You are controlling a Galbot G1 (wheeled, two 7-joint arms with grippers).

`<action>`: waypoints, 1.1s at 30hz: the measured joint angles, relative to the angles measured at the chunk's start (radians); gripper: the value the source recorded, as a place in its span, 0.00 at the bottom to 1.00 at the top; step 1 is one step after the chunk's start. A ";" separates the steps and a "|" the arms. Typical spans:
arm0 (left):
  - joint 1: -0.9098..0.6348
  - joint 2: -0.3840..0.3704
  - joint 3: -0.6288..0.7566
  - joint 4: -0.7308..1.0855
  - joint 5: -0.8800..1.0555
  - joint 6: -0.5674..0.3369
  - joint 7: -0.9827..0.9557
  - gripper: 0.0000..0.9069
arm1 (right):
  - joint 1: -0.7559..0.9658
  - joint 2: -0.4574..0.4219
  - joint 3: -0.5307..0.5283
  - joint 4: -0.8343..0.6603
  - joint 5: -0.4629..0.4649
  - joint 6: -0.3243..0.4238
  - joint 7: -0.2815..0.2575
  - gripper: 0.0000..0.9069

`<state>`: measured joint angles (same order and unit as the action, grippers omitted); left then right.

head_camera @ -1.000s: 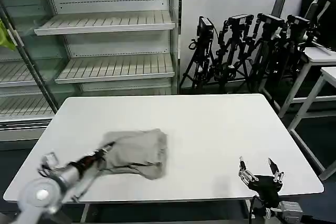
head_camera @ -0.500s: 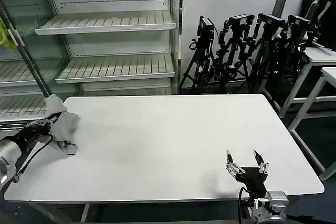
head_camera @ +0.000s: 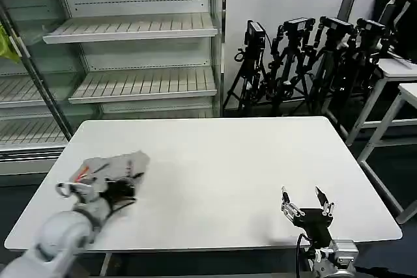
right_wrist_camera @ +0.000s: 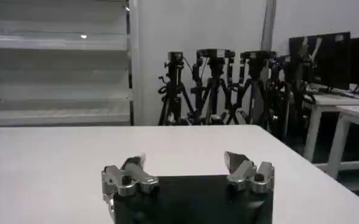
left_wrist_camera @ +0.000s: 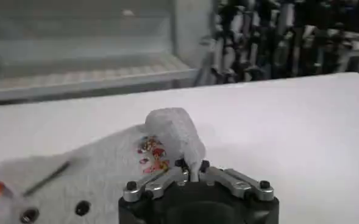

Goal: Fold and organize the clothes.

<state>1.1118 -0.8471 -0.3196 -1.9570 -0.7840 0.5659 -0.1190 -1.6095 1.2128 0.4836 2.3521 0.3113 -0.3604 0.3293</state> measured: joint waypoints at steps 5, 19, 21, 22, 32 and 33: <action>-0.128 -0.086 0.171 0.044 -0.017 0.003 -0.049 0.07 | -0.014 0.000 0.012 0.000 -0.001 0.002 0.000 1.00; -0.368 -0.301 0.409 0.194 -0.113 0.005 -0.171 1.00 | -0.023 0.008 0.016 0.008 -0.003 -0.010 0.001 1.00; -0.381 -0.325 0.423 0.208 -0.116 0.003 -0.174 1.00 | -0.024 0.008 0.020 0.012 -0.001 -0.014 0.001 1.00; -0.387 -0.337 0.429 0.212 -0.118 0.000 -0.174 1.00 | -0.024 0.009 0.021 0.014 0.000 -0.016 0.001 1.00; -0.419 -0.413 0.411 0.218 -0.210 -0.075 -0.154 1.00 | -0.024 0.013 0.024 0.033 0.002 -0.026 0.000 1.00; -0.419 -0.415 0.403 0.215 -0.225 -0.084 -0.150 1.00 | -0.022 0.013 0.026 0.035 0.001 -0.025 -0.001 1.00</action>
<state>0.6930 -1.2620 0.0829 -1.7424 -1.0090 0.4816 -0.2690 -1.6311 1.2257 0.5091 2.3871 0.3125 -0.3857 0.3281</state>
